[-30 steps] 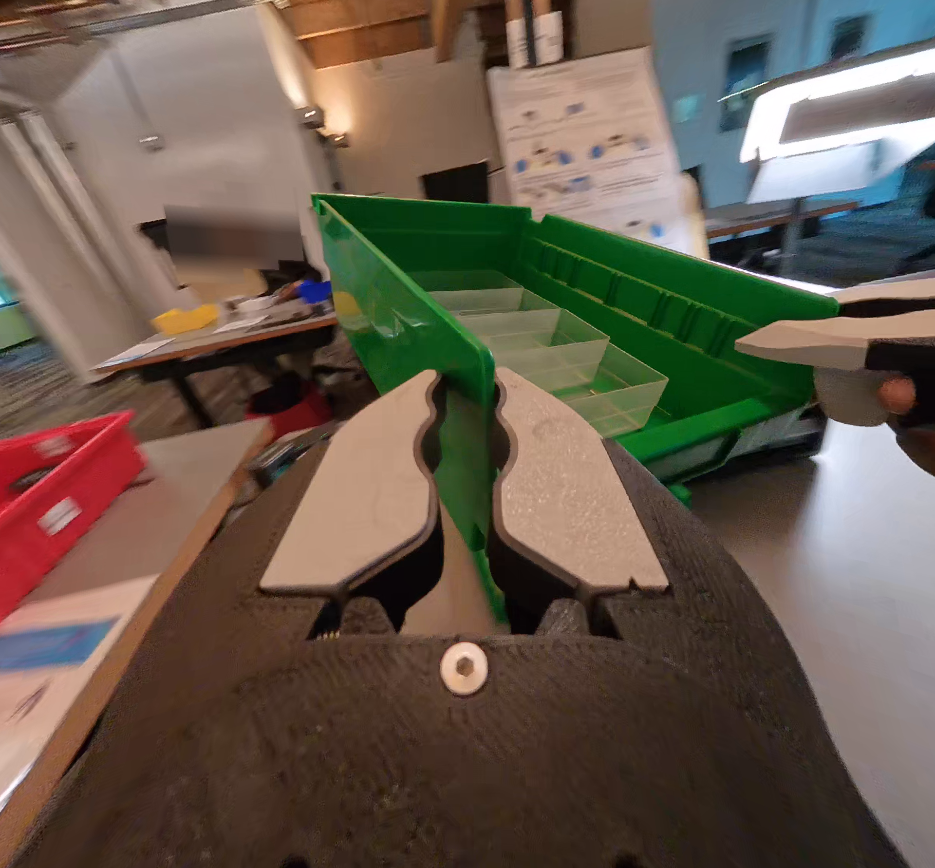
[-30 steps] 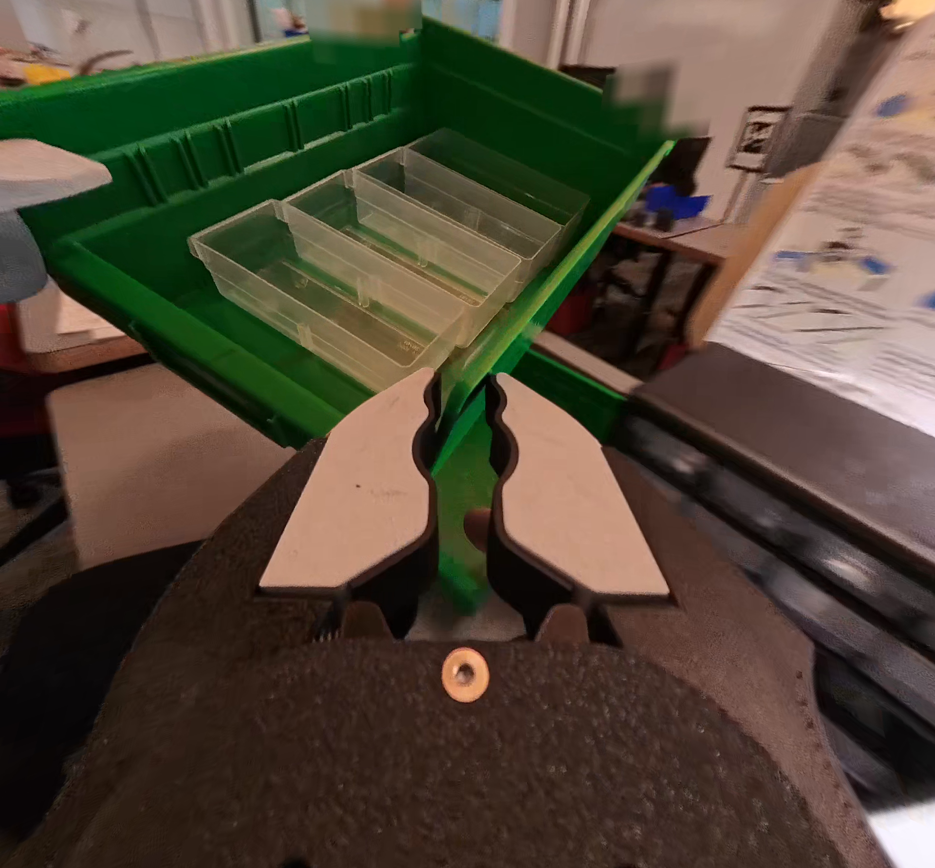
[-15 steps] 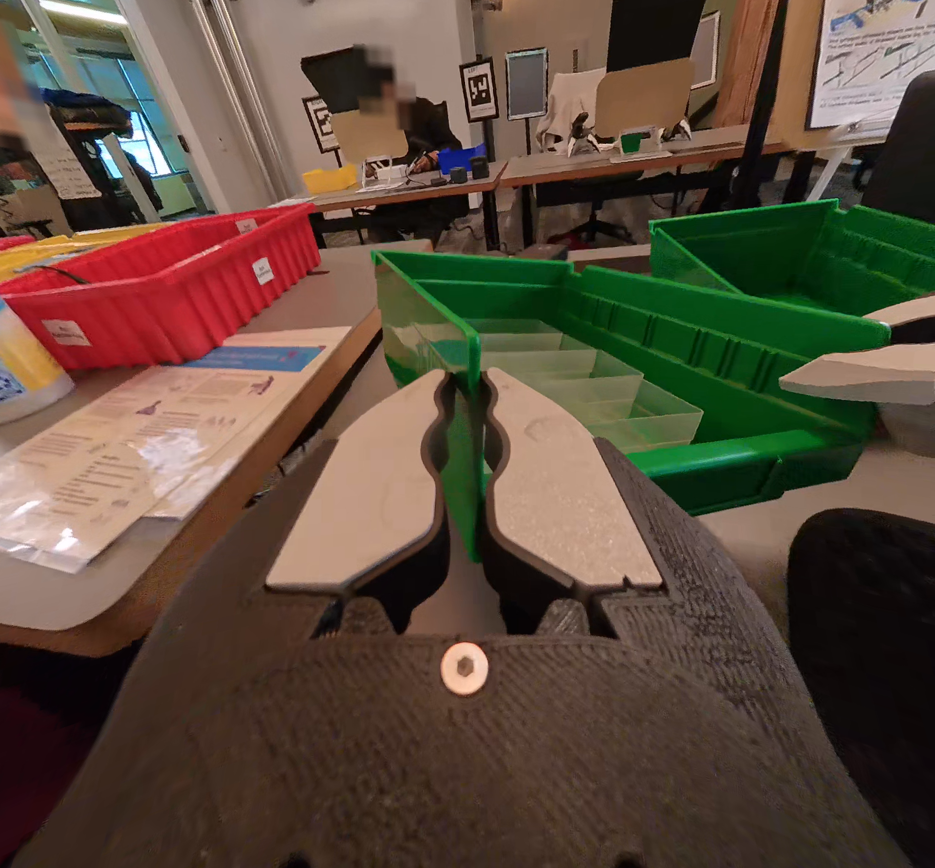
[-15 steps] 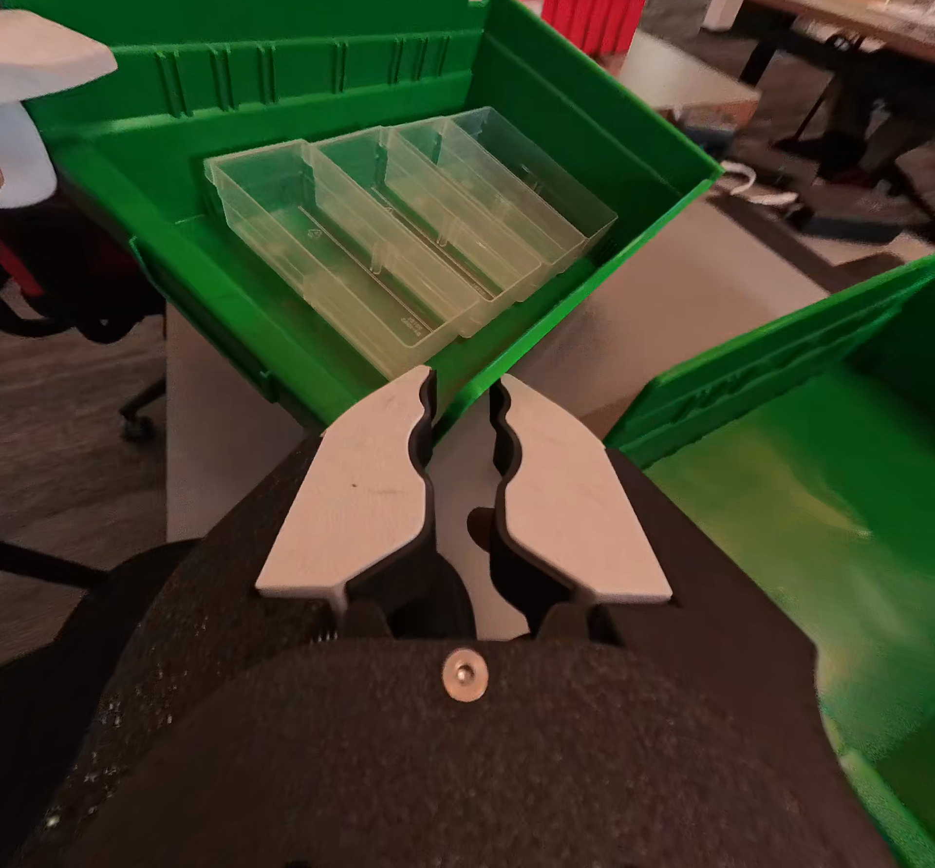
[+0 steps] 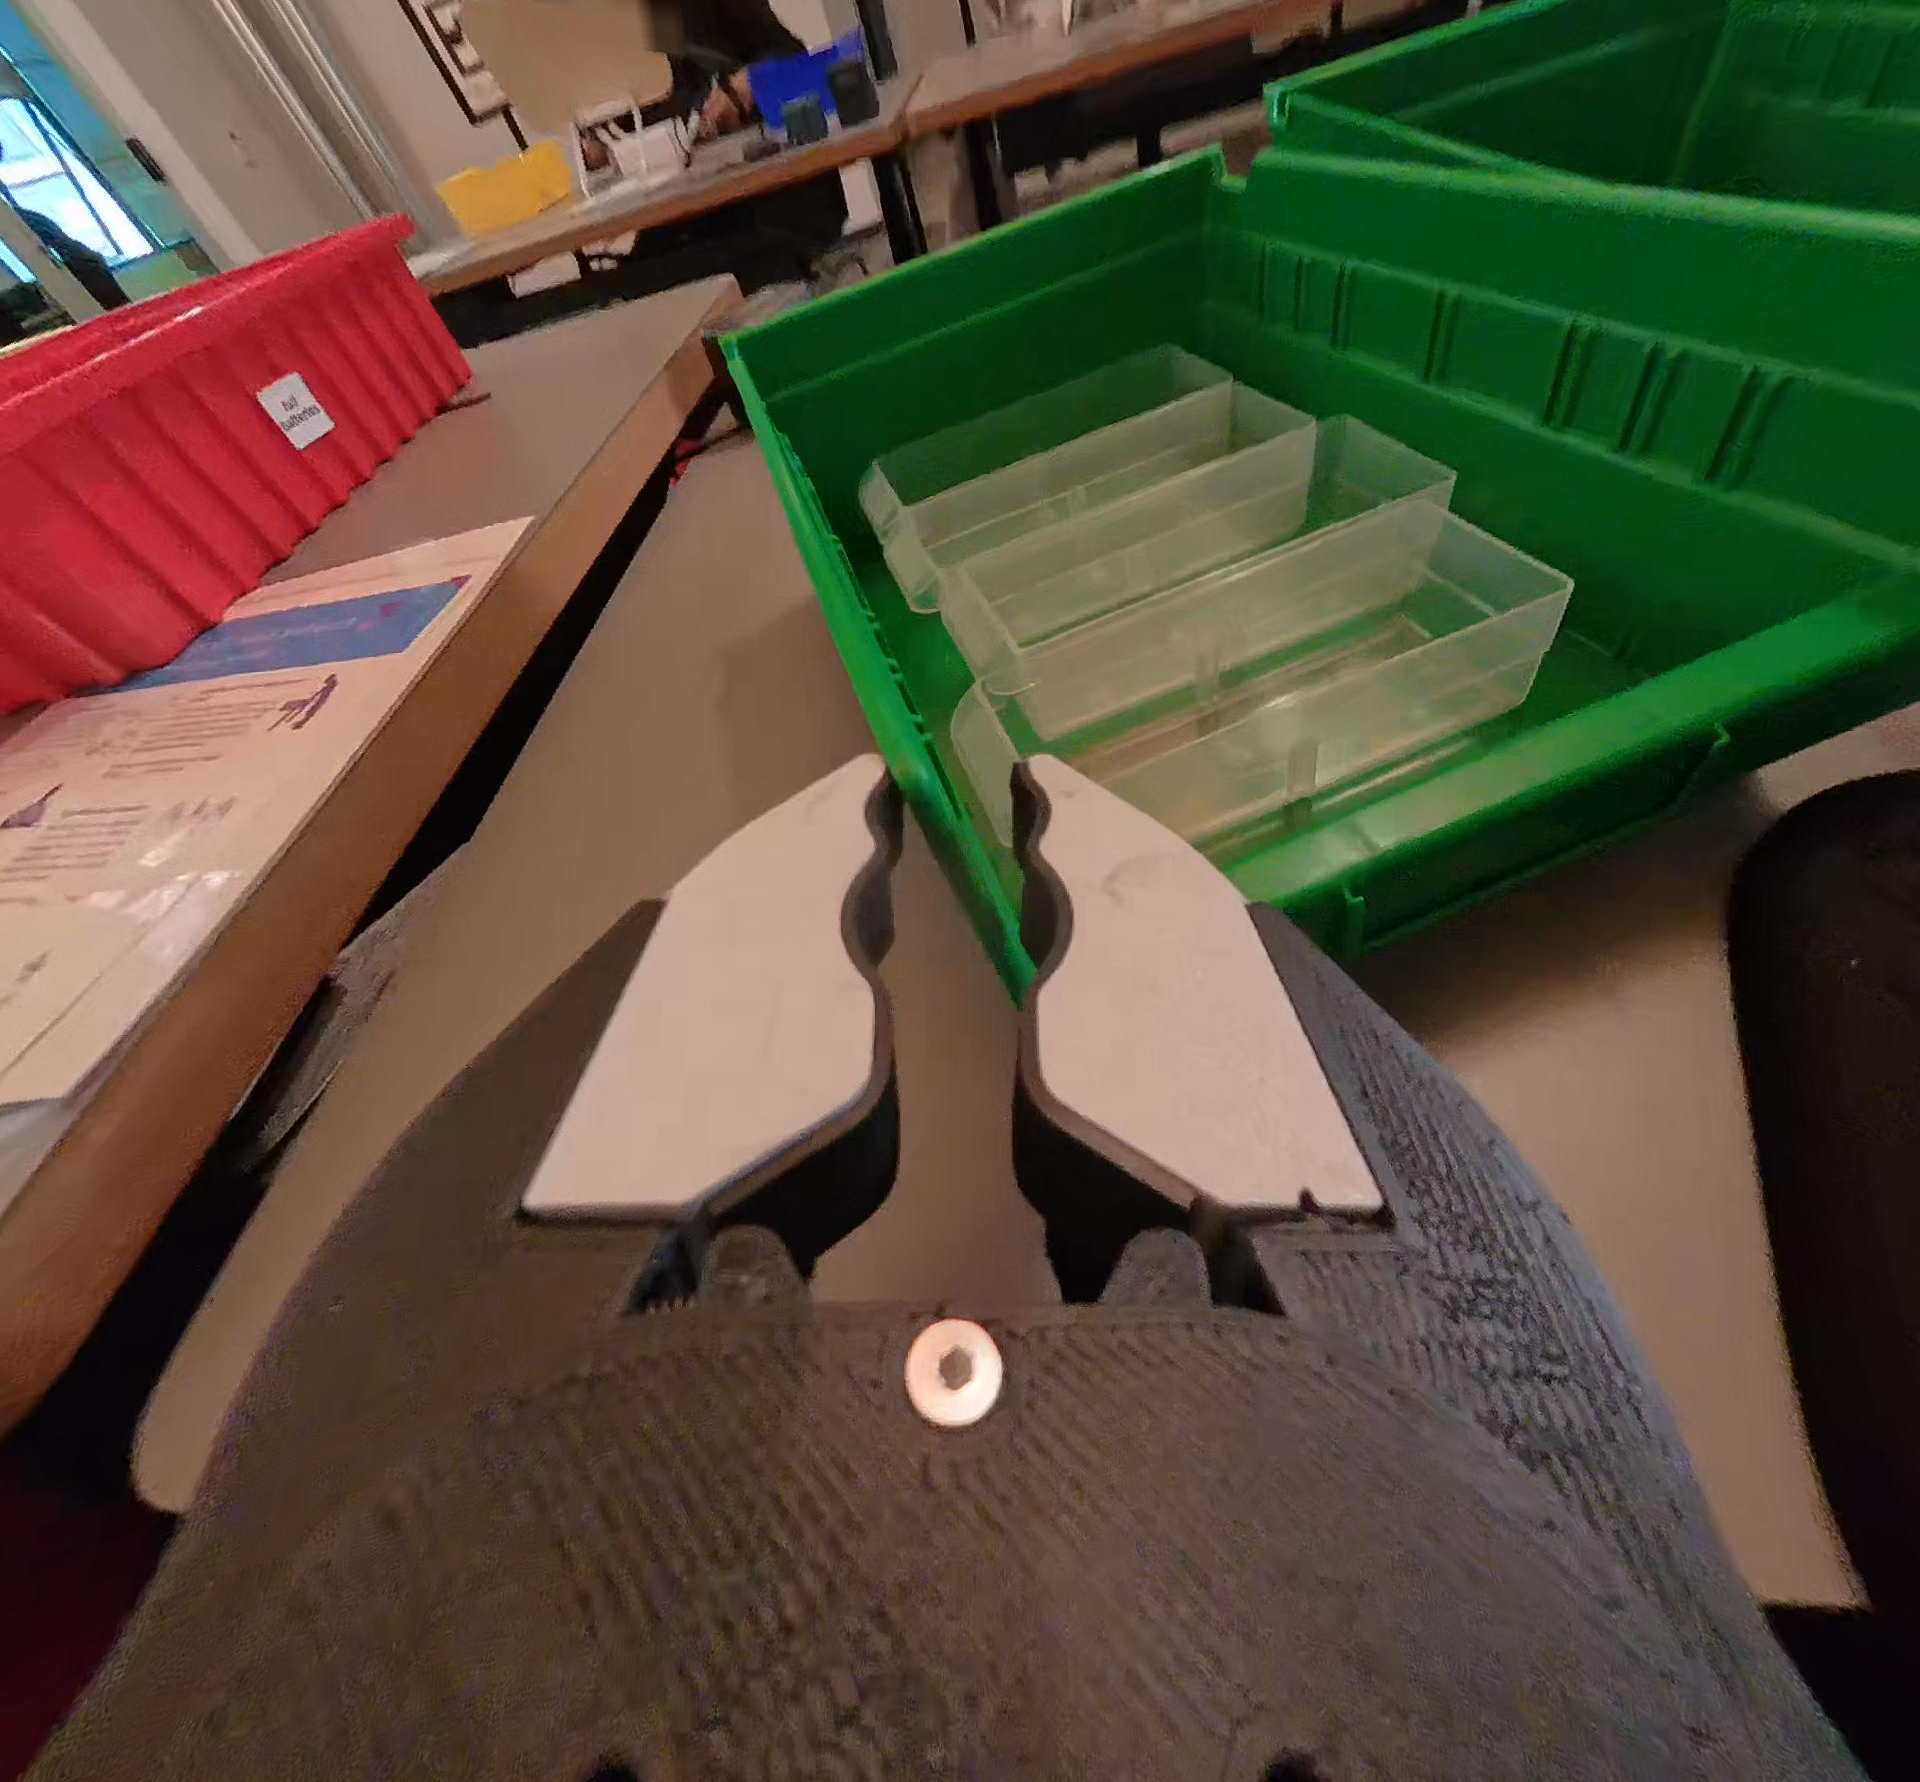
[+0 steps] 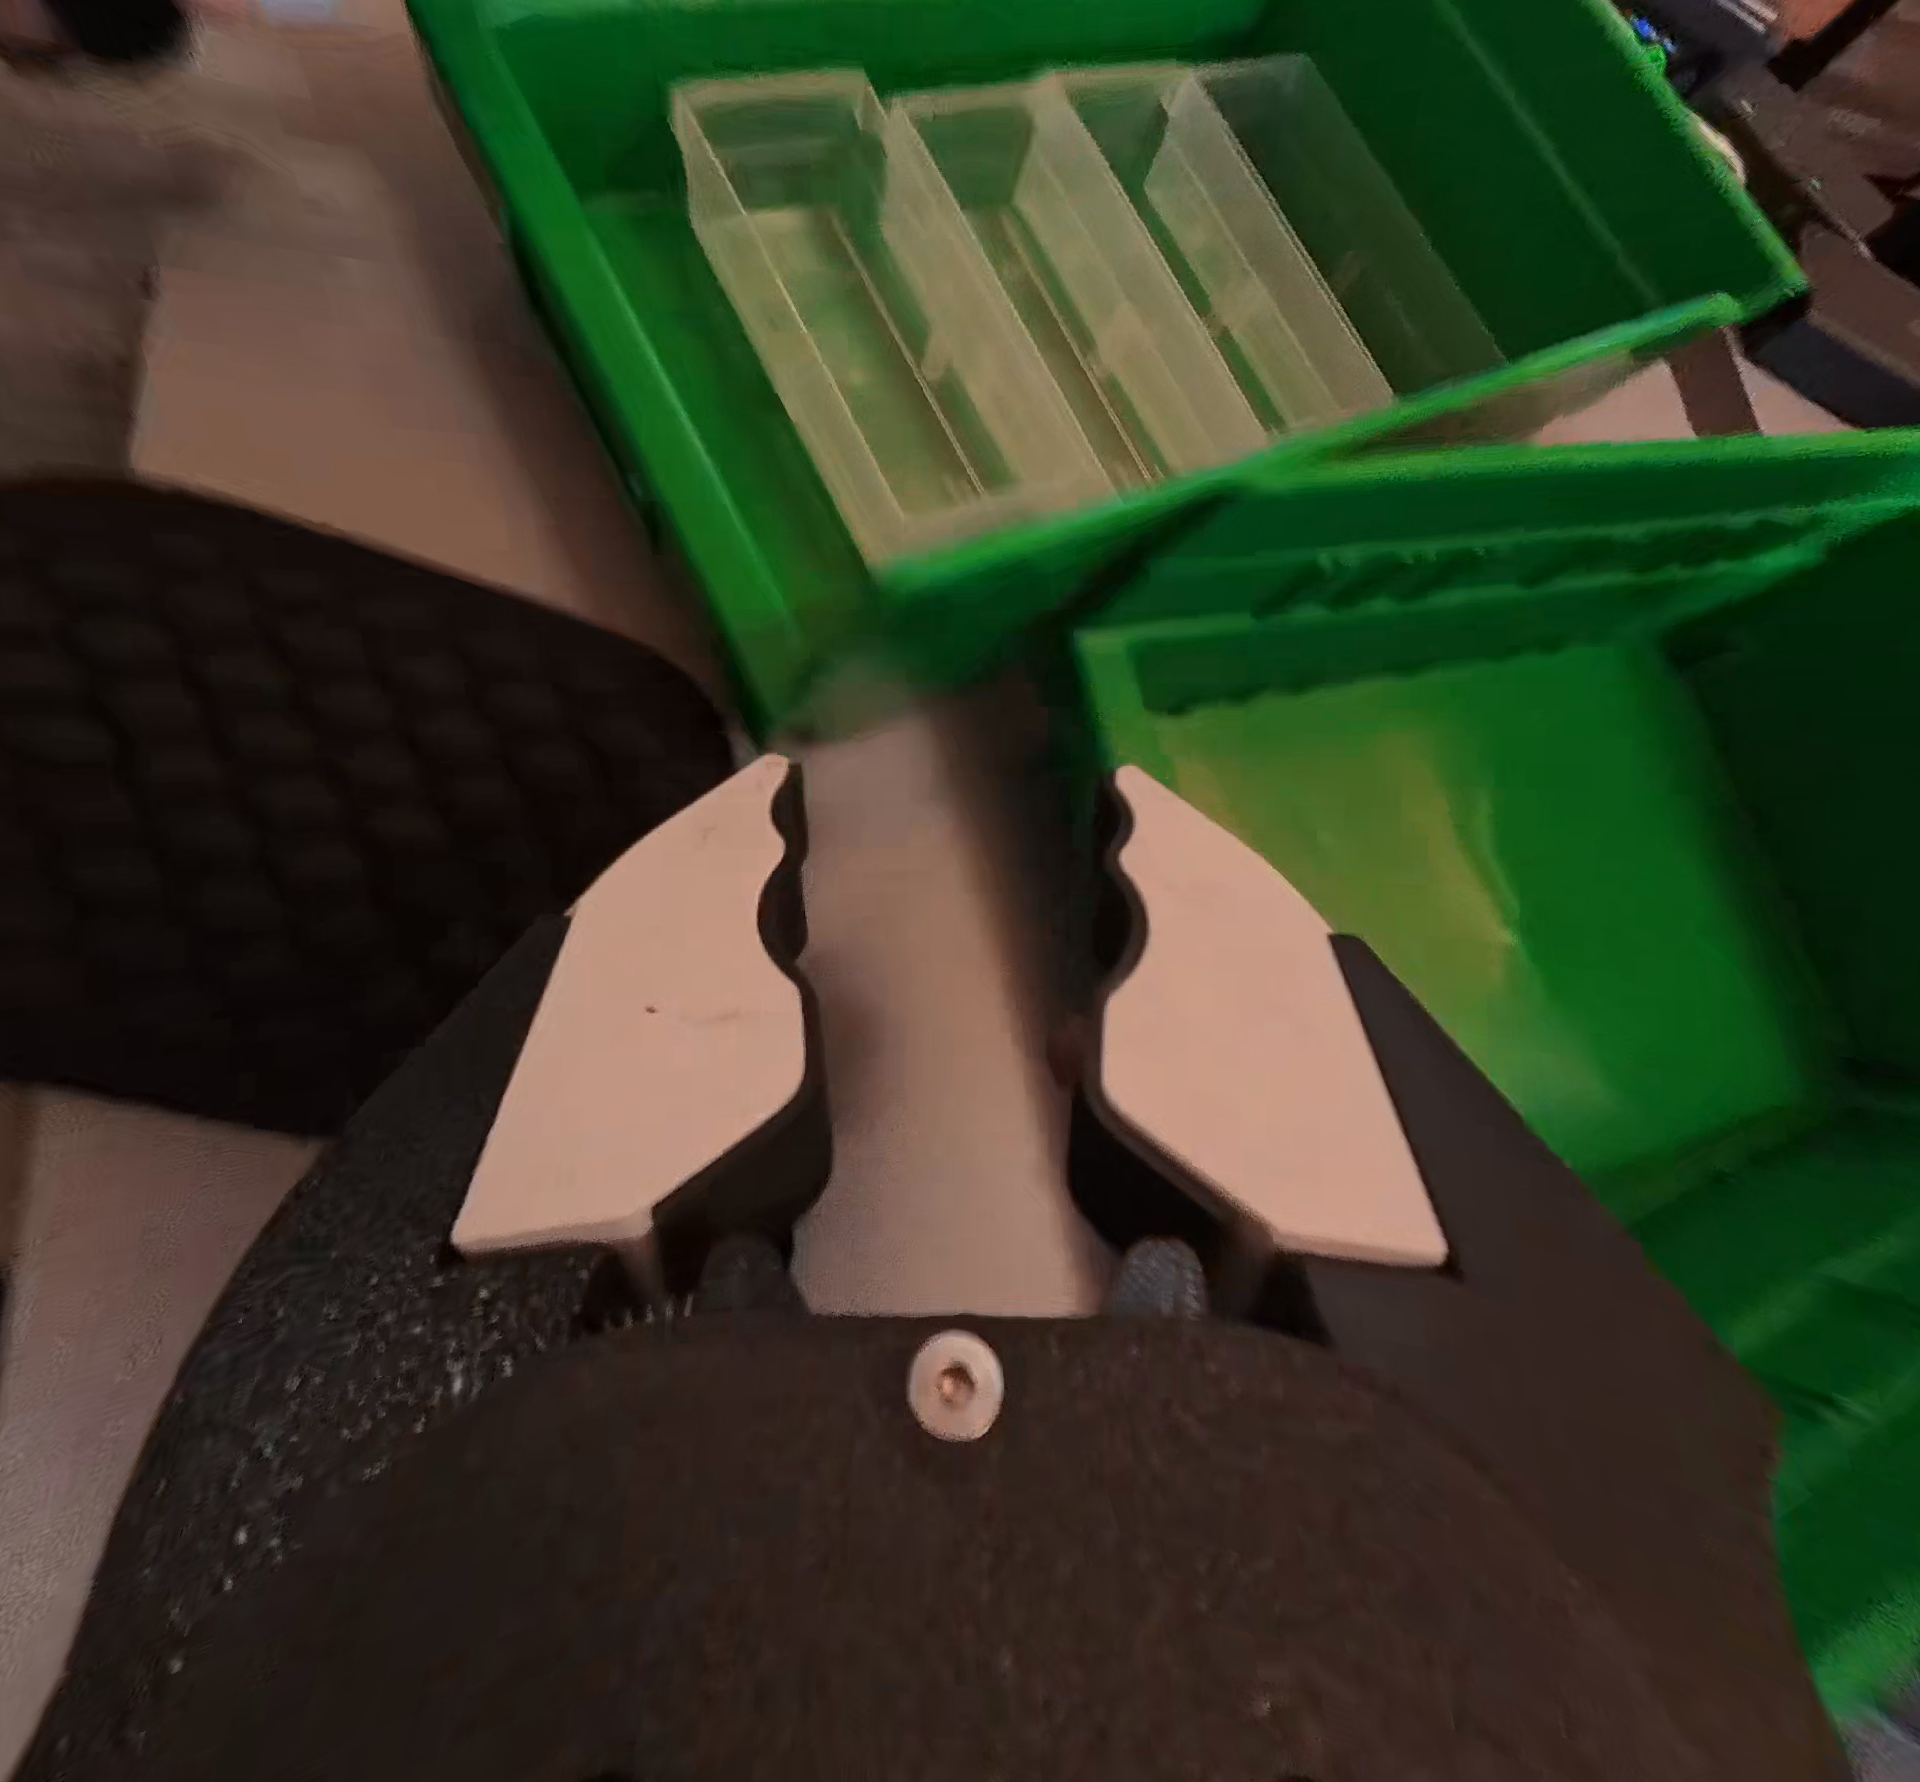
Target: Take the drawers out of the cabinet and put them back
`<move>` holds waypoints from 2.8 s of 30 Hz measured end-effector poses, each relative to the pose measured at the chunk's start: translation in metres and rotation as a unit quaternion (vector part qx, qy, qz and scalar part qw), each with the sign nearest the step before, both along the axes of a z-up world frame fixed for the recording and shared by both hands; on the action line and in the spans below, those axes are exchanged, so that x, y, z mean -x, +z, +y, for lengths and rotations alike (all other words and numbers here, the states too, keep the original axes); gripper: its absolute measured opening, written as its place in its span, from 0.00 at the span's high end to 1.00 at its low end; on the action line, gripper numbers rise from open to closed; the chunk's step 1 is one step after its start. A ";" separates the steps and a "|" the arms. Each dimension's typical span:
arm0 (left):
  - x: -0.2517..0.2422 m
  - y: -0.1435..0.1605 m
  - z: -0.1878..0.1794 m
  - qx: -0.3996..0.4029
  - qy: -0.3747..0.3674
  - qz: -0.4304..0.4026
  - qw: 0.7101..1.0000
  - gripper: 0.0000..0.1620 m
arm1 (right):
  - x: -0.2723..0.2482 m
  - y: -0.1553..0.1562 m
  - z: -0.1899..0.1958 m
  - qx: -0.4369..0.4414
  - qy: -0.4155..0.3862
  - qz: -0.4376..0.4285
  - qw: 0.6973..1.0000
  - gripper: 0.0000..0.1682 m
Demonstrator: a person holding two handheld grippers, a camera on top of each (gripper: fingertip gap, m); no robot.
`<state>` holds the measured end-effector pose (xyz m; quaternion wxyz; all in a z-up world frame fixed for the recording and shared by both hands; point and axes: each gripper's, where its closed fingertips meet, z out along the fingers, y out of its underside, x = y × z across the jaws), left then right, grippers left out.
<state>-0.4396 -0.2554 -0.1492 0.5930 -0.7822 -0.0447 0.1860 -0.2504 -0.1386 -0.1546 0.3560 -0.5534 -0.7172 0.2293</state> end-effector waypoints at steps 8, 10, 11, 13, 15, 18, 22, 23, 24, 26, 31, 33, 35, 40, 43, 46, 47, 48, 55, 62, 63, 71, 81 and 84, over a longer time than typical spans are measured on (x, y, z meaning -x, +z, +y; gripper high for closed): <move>-0.044 0.030 0.007 0.098 -0.091 0.055 0.989 0.68 | -0.032 -0.049 0.074 -0.209 0.013 -0.196 0.958 0.62; -0.068 0.006 0.019 0.178 -0.147 0.091 0.969 0.63 | -0.029 -0.064 0.083 -0.250 0.012 -0.223 0.942 0.80; -0.075 -0.011 0.023 0.225 -0.166 0.117 0.953 0.61 | -0.027 -0.062 0.084 -0.272 0.023 -0.221 0.936 0.83; -0.077 -0.040 0.027 0.306 -0.181 0.164 0.920 0.59 | -0.033 -0.058 0.074 -0.258 0.038 -0.222 0.940 0.83; -0.074 -0.057 0.031 0.351 -0.189 0.197 0.896 0.57 | -0.045 -0.048 0.057 -0.258 0.059 -0.215 0.940 0.83; -0.070 -0.066 0.038 0.373 -0.203 0.235 0.874 0.63 | -0.068 -0.018 0.017 -0.212 0.105 -0.183 0.954 0.83; -0.071 -0.069 0.043 0.380 -0.223 0.268 0.857 0.74 | -0.113 0.032 -0.031 -0.134 0.152 -0.129 0.971 0.83; -0.073 -0.070 0.045 0.376 -0.229 0.275 0.855 0.76 | -0.127 0.045 -0.040 -0.111 0.159 -0.112 0.975 0.83; -0.075 -0.071 0.047 0.371 -0.234 0.286 0.852 0.78 | -0.142 0.059 -0.049 -0.088 0.167 -0.095 0.977 0.82; -0.080 -0.071 0.051 0.366 -0.243 0.308 0.844 0.80 | -0.174 0.087 -0.059 -0.041 0.166 -0.060 0.983 0.82; -0.098 -0.070 0.067 0.356 -0.271 0.327 0.833 0.81 | -0.262 0.157 -0.068 0.121 0.123 0.029 0.985 0.82; -0.108 -0.070 0.075 0.351 -0.280 0.330 0.830 0.81 | -0.298 0.169 -0.060 0.137 0.091 0.051 0.985 0.82; -0.115 -0.069 0.084 0.354 -0.280 0.335 0.827 0.81 | -0.331 0.173 -0.050 0.118 0.045 0.064 0.990 0.82; -0.137 -0.070 0.105 0.344 -0.301 0.339 0.822 0.81 | -0.404 0.166 -0.018 -0.004 -0.080 0.034 0.996 0.82; -0.153 -0.069 0.117 0.336 -0.318 0.346 0.816 0.81 | -0.434 0.146 0.009 -0.076 -0.150 -0.030 0.985 0.81; -0.167 -0.070 0.130 0.327 -0.336 0.350 0.811 0.81 | -0.450 0.118 0.047 -0.100 -0.203 -0.085 0.970 0.81; -0.171 -0.070 0.134 0.324 -0.341 0.351 0.810 0.81 | -0.454 0.108 0.059 -0.101 -0.211 -0.098 0.967 0.81; -0.175 -0.070 0.138 0.321 -0.346 0.350 0.809 0.81 | -0.457 0.100 0.072 -0.097 -0.219 -0.102 0.966 0.81; -0.192 -0.070 0.169 0.318 -0.367 0.350 0.802 0.81 | -0.464 0.020 0.171 -0.181 -0.216 -0.178 0.943 0.81; -0.188 -0.069 0.208 0.311 -0.342 0.332 0.822 0.80 | -0.487 -0.041 0.261 -0.261 -0.238 -0.249 0.901 0.81; -0.186 -0.069 0.215 0.311 -0.335 0.331 0.825 0.80 | -0.492 -0.046 0.271 -0.267 -0.247 -0.262 0.894 0.81; -0.163 -0.068 0.254 0.286 -0.307 0.327 0.847 0.79 | -0.464 -0.004 0.271 -0.191 -0.323 -0.108 0.921 0.68; -0.162 -0.058 0.253 0.245 -0.308 0.284 0.874 0.76 | -0.356 0.168 0.255 -0.160 -0.308 0.190 0.919 0.77; -0.163 -0.046 0.246 0.208 -0.309 0.233 0.898 0.74 | -0.328 0.181 0.278 -0.141 -0.326 0.216 0.909 0.83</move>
